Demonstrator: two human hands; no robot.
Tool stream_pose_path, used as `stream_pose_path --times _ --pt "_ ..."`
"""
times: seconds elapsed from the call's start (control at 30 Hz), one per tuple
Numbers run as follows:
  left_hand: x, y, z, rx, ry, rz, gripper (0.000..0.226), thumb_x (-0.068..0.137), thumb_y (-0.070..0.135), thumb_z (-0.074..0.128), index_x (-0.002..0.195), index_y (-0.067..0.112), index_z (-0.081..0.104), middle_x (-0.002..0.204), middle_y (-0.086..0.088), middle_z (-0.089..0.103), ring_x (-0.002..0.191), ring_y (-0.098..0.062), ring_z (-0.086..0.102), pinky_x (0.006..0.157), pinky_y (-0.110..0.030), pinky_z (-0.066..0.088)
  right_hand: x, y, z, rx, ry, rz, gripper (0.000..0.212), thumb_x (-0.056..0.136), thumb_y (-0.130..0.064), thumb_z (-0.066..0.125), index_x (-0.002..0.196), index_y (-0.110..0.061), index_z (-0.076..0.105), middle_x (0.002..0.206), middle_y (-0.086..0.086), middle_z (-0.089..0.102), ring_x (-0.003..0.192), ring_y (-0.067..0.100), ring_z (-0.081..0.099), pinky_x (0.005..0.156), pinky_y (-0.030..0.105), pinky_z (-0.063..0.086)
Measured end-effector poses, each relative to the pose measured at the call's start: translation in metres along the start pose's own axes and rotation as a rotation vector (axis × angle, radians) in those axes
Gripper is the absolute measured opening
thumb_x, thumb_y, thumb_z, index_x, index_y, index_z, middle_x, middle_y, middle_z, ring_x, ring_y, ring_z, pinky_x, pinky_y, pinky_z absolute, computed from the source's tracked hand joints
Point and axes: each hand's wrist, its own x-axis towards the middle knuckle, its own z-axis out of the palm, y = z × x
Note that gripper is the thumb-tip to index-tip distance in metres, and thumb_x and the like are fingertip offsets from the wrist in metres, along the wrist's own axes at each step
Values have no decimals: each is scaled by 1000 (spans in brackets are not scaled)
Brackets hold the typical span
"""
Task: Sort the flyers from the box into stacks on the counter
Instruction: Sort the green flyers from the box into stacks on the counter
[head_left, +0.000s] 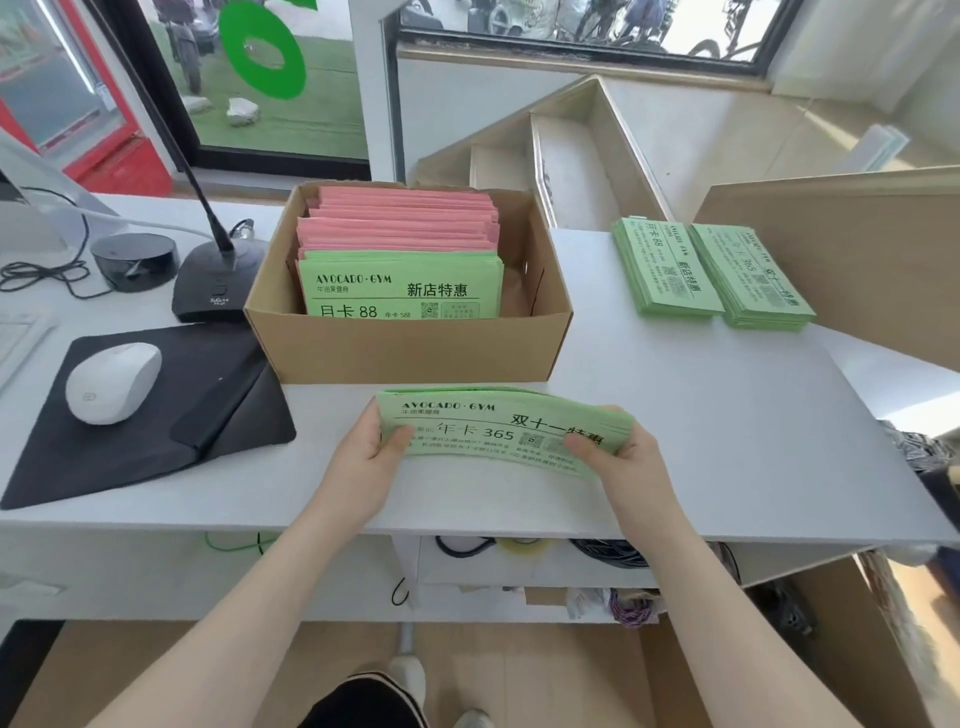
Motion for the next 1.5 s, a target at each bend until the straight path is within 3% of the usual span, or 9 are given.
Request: stream_pose_path --times 0.27,0.43,0.6,0.8,0.97,1.07,1.2,1.43,1.5 --pt "37 64 -9 284 -6 380 26 93 4 49 96 30 49 77 16 61 73 15 53 67 -2 37 15 -30 -13 -349 259 -299 59 77 -2 70 113 -42 47 123 -12 44 99 10 50 85 26 46" --pt "76 104 5 411 -64 570 25 92 14 42 112 10 55 95 5 60 83 -10 54 71 -2 34 30 -44 -25 -982 441 -630 36 76 -7 65 109 -19 55 135 14 43 115 25 39 96 37 37" --pt "96 124 35 402 -126 611 21 92 7 42 108 13 55 93 3 60 83 -16 53 70 -25 38 37 -52 -51 -1094 373 -576 25 85 -20 43 101 -5 54 119 13 59 112 22 41 93 40 41" --pt "118 151 99 447 -109 645 28 89 17 38 109 11 56 91 1 58 83 -25 54 71 -37 43 52 -59 -102 -908 300 -316 7 94 -16 43 94 -10 47 79 6 55 71 25 46 57 30 29" --pt "156 171 168 371 -11 496 21 88 12 55 108 16 60 91 -1 65 83 -18 58 73 -28 43 88 -63 -159 -605 265 -141 9 94 -10 47 98 -12 54 83 6 65 73 27 57 66 36 45" --pt "186 177 207 -99 -30 101 8 87 14 60 93 18 58 84 3 67 71 -2 61 63 -10 45 114 -66 -197 -308 204 -24 18 93 -5 48 99 -17 60 95 -1 70 88 21 67 80 38 53" --pt "220 163 265 -642 -186 -256 12 92 9 53 102 17 53 95 -5 71 79 -16 70 69 -25 57 150 -66 -238 -126 168 54 23 93 -1 45 99 -17 62 95 -1 72 81 16 69 69 33 57" --pt "248 141 347 -334 -144 -177 43 94 0 41 95 42 51 96 7 68 86 -8 66 71 -28 54 209 -58 -270 -137 277 104 22 93 0 45 104 -13 60 88 -4 68 73 9 64 56 19 52" --pt "264 145 357 -232 -107 -140 39 94 4 42 120 31 54 107 6 66 94 -9 64 80 -31 53 224 -62 -278 -133 293 86 20 93 -2 46 102 -13 60 92 0 68 79 14 64 65 26 55"
